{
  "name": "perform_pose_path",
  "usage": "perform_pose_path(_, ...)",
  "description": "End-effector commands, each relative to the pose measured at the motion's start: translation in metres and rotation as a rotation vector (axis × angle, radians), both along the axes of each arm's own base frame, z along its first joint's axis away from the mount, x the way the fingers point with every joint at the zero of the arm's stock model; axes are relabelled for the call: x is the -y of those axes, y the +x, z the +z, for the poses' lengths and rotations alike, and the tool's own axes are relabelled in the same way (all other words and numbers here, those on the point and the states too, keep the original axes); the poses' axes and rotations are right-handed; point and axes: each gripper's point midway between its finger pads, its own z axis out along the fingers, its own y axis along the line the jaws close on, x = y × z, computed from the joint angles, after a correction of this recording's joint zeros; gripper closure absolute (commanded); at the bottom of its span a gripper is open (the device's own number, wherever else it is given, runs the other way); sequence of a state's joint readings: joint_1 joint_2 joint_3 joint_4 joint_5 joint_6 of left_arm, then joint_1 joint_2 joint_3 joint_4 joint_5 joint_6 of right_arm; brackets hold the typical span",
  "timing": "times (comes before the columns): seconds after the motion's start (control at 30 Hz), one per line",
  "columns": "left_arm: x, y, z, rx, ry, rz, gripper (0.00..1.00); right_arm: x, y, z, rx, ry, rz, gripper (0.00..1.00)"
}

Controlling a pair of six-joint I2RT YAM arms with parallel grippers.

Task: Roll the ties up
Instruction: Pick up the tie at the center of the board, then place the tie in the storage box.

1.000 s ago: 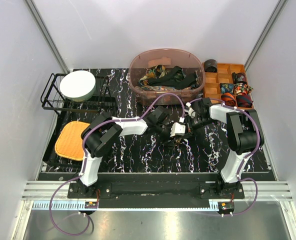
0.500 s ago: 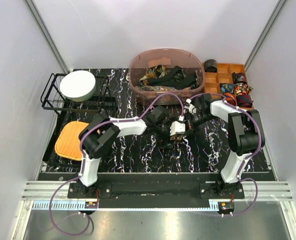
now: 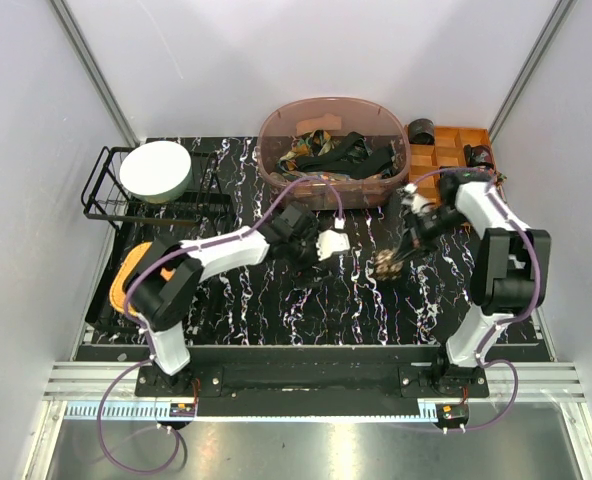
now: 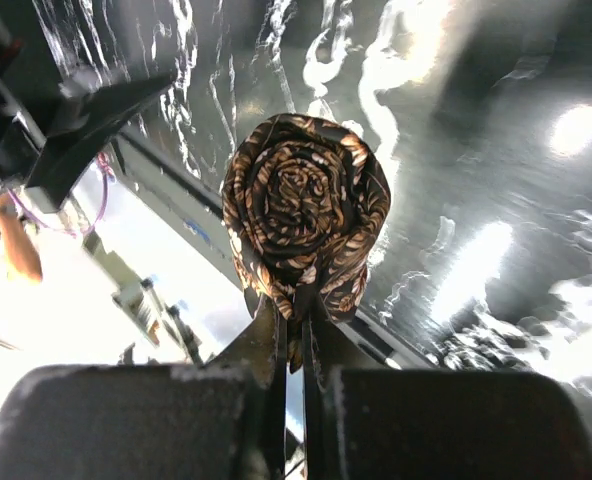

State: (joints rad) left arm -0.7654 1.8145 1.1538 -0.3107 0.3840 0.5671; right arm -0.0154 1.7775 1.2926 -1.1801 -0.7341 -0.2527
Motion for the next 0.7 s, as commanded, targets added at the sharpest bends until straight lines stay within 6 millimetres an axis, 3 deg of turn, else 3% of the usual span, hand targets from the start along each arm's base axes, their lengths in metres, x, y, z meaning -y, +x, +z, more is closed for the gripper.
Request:
perform_pose_path(0.0,-0.007,-0.002,0.055,0.028,-0.086,0.019,0.01,0.057,0.015,0.043,0.107,-0.088,-0.031,1.0)
perform_pose_path(0.03,-0.009,-0.006,0.063,0.021,-0.09,0.008,0.01,0.069,0.024,0.06,0.143,-0.107,-0.046,1.0)
perform_pose_path(0.1,-0.01,-0.01,0.082,0.034,-0.119,-0.005,0.01,0.105,0.038,0.067,0.16,-0.18,-0.094,1.0)
perform_pose_path(0.13,-0.01,-0.011,0.086,0.038,-0.123,0.002,0.01,0.118,0.05,0.087,0.216,-0.212,-0.109,1.0)
perform_pose_path(0.2,-0.012,-0.011,0.101,0.046,-0.139,0.007,0.01,0.145,0.064,0.09,0.226,-0.274,-0.128,1.0)
perform_pose_path(0.23,-0.016,-0.014,0.106,0.033,-0.14,0.006,0.01,0.153,0.076,0.106,0.287,-0.307,-0.13,1.0)
perform_pose_path(0.27,-0.017,-0.015,0.111,0.032,-0.154,0.008,0.01,0.158,0.085,0.103,0.29,-0.317,-0.126,1.0)
perform_pose_path(0.33,-0.021,-0.017,0.119,0.033,-0.17,0.019,0.01,0.167,0.11,0.123,0.391,-0.355,-0.136,1.0)
perform_pose_path(0.4,-0.029,-0.02,0.122,0.021,-0.161,0.029,0.01,0.179,0.127,0.121,0.422,-0.394,-0.099,1.0)
perform_pose_path(0.43,-0.032,-0.022,0.122,0.015,-0.159,0.032,0.01,0.185,0.14,0.137,0.51,-0.432,-0.071,1.0)
perform_pose_path(0.47,-0.034,-0.021,0.123,0.012,-0.159,0.043,0.01,0.192,0.149,0.129,0.538,-0.455,0.003,1.0)
perform_pose_path(0.57,-0.043,-0.019,0.127,-0.013,-0.169,0.083,0.01,0.203,0.164,0.134,0.653,-0.576,0.195,1.0)
perform_pose_path(0.67,-0.05,-0.009,0.132,-0.057,-0.179,0.161,0.01,0.213,0.177,0.13,0.673,-0.661,0.254,1.0)
